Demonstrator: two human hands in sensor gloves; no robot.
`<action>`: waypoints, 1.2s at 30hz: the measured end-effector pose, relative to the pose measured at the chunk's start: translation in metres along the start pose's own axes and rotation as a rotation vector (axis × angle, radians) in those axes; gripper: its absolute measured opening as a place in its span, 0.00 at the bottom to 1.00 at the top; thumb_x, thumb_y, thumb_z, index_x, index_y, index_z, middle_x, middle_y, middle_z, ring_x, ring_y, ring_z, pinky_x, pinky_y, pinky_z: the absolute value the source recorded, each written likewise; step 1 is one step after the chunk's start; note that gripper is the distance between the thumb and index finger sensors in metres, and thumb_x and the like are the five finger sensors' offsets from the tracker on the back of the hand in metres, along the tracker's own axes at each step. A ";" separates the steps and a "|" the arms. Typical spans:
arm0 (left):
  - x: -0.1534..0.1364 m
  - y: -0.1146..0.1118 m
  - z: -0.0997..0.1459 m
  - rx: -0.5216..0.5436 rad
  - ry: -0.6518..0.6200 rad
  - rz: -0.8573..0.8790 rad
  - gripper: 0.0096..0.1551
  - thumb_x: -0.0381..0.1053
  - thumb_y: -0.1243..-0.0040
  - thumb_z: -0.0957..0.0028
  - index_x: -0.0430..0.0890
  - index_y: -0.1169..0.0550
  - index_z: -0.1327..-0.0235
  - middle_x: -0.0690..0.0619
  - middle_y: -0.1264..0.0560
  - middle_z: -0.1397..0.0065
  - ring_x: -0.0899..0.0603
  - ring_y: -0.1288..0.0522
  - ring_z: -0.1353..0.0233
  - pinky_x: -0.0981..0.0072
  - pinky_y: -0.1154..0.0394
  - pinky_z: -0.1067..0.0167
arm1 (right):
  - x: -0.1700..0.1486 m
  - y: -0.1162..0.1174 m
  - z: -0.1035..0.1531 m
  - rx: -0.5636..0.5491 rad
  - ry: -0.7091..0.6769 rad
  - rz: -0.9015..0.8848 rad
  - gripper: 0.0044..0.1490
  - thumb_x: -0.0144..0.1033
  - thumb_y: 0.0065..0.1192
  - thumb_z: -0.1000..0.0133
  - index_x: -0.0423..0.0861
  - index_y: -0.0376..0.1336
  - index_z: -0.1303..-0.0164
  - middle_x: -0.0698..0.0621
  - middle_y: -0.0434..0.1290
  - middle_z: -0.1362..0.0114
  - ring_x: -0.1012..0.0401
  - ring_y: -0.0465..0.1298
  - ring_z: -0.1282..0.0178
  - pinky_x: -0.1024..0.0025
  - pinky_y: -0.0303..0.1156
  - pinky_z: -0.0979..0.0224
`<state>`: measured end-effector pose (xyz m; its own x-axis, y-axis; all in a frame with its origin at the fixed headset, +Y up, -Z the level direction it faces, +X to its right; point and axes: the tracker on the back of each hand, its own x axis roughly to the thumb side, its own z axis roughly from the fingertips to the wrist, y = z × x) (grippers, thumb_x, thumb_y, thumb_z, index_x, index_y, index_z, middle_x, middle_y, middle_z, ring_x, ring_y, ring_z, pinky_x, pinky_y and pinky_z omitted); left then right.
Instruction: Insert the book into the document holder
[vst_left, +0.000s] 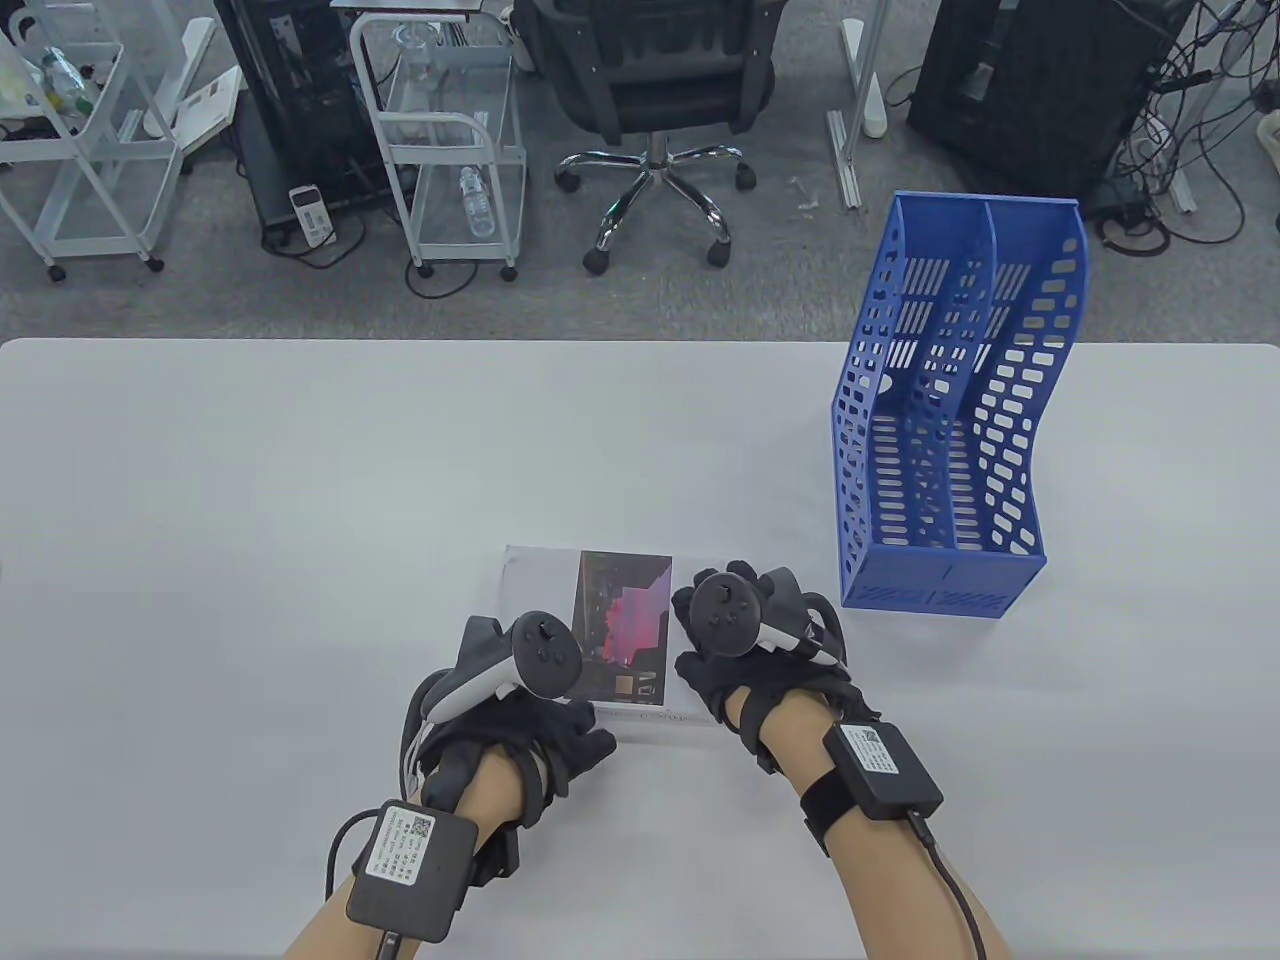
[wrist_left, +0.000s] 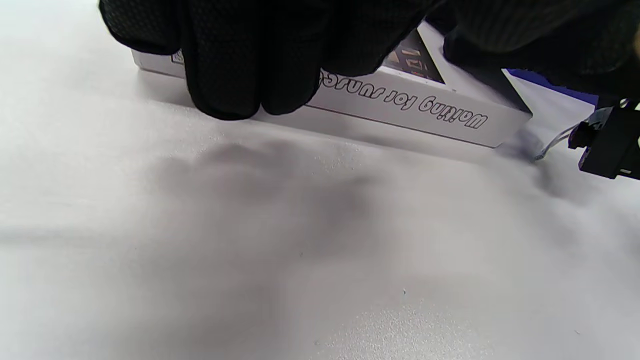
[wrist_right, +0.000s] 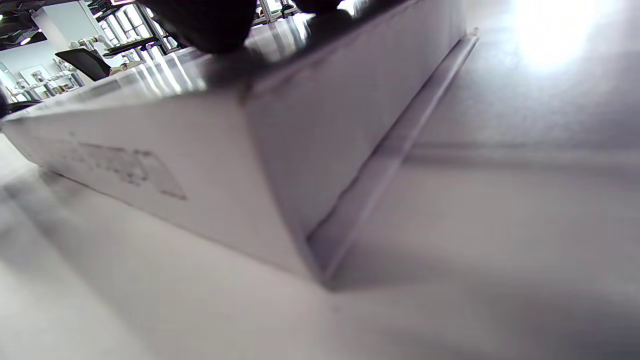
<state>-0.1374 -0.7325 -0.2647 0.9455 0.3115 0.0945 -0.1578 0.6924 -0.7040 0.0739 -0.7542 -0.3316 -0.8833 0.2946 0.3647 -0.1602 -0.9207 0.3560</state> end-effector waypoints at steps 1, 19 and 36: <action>-0.002 -0.001 -0.002 0.006 0.006 0.012 0.44 0.73 0.49 0.57 0.53 0.33 0.28 0.49 0.29 0.24 0.36 0.24 0.26 0.39 0.35 0.32 | 0.001 0.000 0.001 0.005 0.001 -0.007 0.44 0.49 0.58 0.48 0.41 0.47 0.28 0.37 0.45 0.20 0.34 0.39 0.24 0.27 0.39 0.32; -0.055 0.013 -0.029 0.170 0.207 0.121 0.49 0.74 0.50 0.57 0.55 0.48 0.26 0.50 0.47 0.18 0.38 0.41 0.16 0.38 0.48 0.25 | 0.072 0.002 0.025 0.117 -0.153 0.118 0.43 0.50 0.59 0.49 0.30 0.59 0.36 0.26 0.61 0.30 0.32 0.50 0.26 0.26 0.46 0.35; -0.086 0.024 -0.025 0.223 0.299 0.272 0.47 0.71 0.50 0.56 0.51 0.43 0.26 0.49 0.40 0.19 0.36 0.39 0.17 0.37 0.46 0.26 | 0.075 0.001 0.035 0.118 -0.125 -0.072 0.47 0.52 0.58 0.48 0.31 0.52 0.32 0.26 0.55 0.26 0.25 0.57 0.29 0.24 0.54 0.37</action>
<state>-0.2154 -0.7586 -0.3075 0.8967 0.3226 -0.3033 -0.4381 0.7449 -0.5032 0.0224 -0.7239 -0.2742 -0.8089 0.3945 0.4359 -0.1611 -0.8618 0.4810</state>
